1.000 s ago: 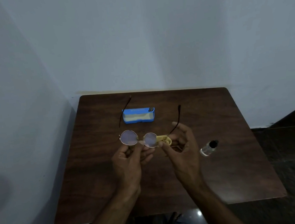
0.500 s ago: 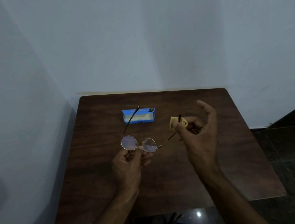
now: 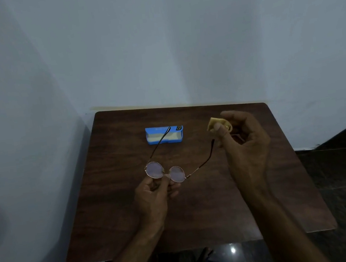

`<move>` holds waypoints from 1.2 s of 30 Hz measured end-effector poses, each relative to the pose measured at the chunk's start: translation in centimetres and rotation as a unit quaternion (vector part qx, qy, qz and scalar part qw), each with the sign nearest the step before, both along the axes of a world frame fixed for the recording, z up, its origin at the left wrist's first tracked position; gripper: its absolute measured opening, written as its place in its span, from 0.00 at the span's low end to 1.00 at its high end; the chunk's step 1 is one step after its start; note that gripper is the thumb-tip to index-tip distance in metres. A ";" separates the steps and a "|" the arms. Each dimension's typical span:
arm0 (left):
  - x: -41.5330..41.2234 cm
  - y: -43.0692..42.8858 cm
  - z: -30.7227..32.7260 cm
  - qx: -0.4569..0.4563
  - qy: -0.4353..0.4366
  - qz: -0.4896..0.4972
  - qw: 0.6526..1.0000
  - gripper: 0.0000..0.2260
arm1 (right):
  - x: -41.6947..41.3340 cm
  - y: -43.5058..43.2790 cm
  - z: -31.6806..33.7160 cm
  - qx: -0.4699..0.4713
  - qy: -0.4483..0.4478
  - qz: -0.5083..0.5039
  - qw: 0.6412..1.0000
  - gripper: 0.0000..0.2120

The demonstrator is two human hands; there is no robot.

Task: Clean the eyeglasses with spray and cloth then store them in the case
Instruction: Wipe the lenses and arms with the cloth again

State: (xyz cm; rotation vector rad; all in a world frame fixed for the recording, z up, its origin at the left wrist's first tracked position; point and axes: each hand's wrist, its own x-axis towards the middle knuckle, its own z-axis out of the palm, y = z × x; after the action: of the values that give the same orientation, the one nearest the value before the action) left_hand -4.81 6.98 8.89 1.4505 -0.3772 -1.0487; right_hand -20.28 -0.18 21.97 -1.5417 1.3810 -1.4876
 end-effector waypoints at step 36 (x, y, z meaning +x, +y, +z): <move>0.7 -1.1 -0.1 0.065 -0.214 -0.045 0.974 0.10 | 8.9 1.3 -7.0 0.295 -0.016 0.254 0.921 0.11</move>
State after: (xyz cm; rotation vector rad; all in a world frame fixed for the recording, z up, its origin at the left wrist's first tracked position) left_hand -4.09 5.84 8.80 1.7943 -0.6971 -0.8371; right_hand -11.36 1.11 14.98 -1.3246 1.1414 -0.6899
